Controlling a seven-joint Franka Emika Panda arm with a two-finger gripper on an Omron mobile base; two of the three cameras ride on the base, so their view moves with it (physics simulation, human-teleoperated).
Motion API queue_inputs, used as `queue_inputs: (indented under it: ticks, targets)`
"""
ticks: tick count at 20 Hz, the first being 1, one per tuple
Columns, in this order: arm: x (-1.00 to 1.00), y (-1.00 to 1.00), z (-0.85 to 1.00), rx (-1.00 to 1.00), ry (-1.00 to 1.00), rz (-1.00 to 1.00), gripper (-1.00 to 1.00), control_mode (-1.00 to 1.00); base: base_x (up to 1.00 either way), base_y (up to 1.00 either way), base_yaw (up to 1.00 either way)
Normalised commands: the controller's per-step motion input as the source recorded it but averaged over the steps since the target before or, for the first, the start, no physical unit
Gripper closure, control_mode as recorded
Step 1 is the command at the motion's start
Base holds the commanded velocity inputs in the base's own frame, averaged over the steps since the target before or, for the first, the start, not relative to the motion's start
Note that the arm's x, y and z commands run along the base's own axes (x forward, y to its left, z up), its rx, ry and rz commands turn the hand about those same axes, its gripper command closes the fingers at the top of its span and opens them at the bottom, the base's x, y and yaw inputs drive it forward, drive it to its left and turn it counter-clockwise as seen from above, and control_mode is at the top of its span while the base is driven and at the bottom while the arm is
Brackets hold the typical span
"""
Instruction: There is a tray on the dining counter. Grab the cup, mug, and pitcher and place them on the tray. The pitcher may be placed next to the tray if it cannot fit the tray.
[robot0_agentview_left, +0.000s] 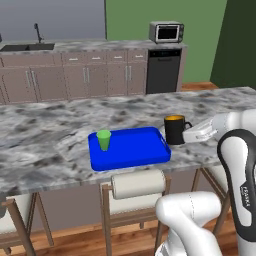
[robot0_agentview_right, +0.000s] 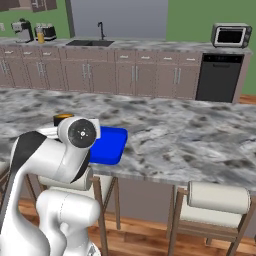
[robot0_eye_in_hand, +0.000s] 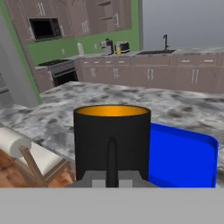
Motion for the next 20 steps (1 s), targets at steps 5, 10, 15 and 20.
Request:
queue_inputs:
  ticks: [5,10,15,20]
  targets:
    - [0.00,0.00,0.00,0.00,0.00,0.00,1.00,-1.00,0.00,0.00,0.00]
    - [0.00,0.00,0.00,0.00,0.00,0.00,1.00,-1.00,0.00,0.00,0.00]
    - [0.00,0.00,0.00,0.00,0.00,0.00,1.00,-1.00,0.00,0.00,0.00]
    - [0.06,0.01,-0.01,0.00,0.00,0.00,1.00,-1.00,0.00,0.00,0.00]
